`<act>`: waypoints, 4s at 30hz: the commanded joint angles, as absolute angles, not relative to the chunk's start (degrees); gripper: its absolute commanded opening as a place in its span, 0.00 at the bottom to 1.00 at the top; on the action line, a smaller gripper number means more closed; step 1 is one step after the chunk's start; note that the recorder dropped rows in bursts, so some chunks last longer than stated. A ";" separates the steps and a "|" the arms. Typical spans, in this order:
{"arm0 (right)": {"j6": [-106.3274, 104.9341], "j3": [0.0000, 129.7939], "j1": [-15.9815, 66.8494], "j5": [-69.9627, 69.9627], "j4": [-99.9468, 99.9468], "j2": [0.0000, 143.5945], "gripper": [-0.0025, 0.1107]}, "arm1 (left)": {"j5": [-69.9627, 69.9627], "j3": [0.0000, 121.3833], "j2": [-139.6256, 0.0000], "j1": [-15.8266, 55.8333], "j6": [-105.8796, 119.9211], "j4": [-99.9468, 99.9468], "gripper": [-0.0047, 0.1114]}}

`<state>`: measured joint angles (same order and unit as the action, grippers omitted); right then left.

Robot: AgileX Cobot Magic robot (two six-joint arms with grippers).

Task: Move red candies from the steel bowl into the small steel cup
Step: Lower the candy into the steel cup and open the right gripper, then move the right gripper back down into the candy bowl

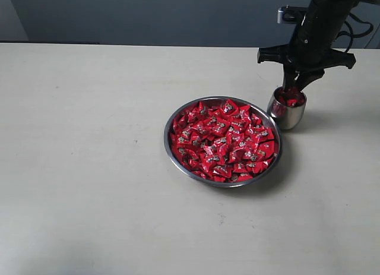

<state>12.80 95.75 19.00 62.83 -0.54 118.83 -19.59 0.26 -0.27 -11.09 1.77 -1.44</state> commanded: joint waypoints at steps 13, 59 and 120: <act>12.44 95.71 18.71 65.43 0.80 118.82 0.30 | -19.14 0.00 0.00 -10.72 1.68 -1.55 0.04; -7.00 65.83 31.44 43.04 -18.38 97.89 0.30 | -19.14 0.00 0.00 -10.72 1.68 -1.55 0.04; -10.94 67.76 38.32 41.02 -23.64 110.52 0.49 | -19.14 0.00 0.00 -10.72 1.68 -1.55 0.04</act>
<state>-10.47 67.46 38.22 40.69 -24.35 110.09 -19.59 0.26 -0.27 -11.09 1.77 -1.44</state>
